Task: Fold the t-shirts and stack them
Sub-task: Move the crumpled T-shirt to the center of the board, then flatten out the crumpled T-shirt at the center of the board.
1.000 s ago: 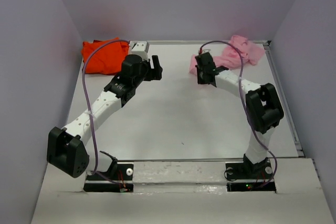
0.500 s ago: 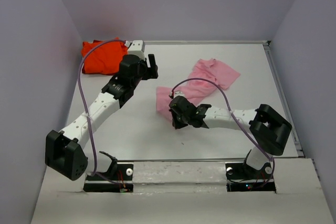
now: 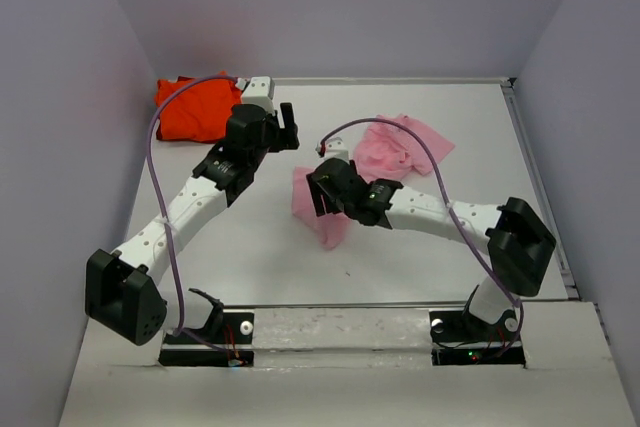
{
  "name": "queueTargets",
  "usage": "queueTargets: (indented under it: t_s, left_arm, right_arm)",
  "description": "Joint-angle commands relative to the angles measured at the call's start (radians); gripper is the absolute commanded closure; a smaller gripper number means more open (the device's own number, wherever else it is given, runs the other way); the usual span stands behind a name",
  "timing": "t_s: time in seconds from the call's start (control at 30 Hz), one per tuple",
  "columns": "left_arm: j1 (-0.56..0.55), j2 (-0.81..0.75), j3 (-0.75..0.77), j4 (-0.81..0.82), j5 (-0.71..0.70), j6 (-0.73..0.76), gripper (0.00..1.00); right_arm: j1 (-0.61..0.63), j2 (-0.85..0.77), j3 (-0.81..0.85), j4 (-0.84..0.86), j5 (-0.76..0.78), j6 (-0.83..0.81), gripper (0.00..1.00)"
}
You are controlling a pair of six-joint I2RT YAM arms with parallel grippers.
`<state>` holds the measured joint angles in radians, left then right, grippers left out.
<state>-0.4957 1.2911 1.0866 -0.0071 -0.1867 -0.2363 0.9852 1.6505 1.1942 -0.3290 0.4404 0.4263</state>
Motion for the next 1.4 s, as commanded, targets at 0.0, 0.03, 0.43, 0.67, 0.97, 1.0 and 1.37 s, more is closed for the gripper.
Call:
queueTargets:
  t_s: [0.0, 0.03, 0.43, 0.67, 0.97, 1.0, 1.37]
  left_arm:
    - [0.003, -0.039, 0.002, 0.024, -0.023, 0.018, 0.16]
    - [0.003, -0.039, 0.002, 0.024, -0.025, 0.02, 0.16]
    - [0.002, -0.035, 0.002, 0.027, -0.013, 0.022, 0.16]
    - [0.003, -0.038, 0.001, 0.029, -0.01, 0.025, 0.16]
    - [0.003, -0.035, 0.001, 0.03, 0.003, 0.026, 0.16]
    - [0.003, -0.035, 0.002, 0.03, 0.003, 0.026, 0.16]
    - [0.011, -0.033, 0.001, 0.035, 0.029, 0.018, 0.16]
  right_arm:
    - [-0.089, 0.015, 0.074, -0.031, 0.153, -0.07, 0.29]
    - [-0.124, 0.017, 0.079, -0.031, 0.141, -0.07, 0.29]
    - [-0.451, 0.193, 0.165, 0.016, 0.11, -0.187, 0.3]
    - [-0.493, 0.296, 0.246, 0.031, 0.15, -0.225, 0.3]
    - [-0.522, 0.273, 0.295, 0.03, 0.138, -0.254, 0.31]
    - [-0.522, 0.267, 0.309, 0.024, 0.139, -0.253, 0.31]
    - [-0.614, 0.383, 0.37, 0.021, 0.06, -0.248, 0.33]
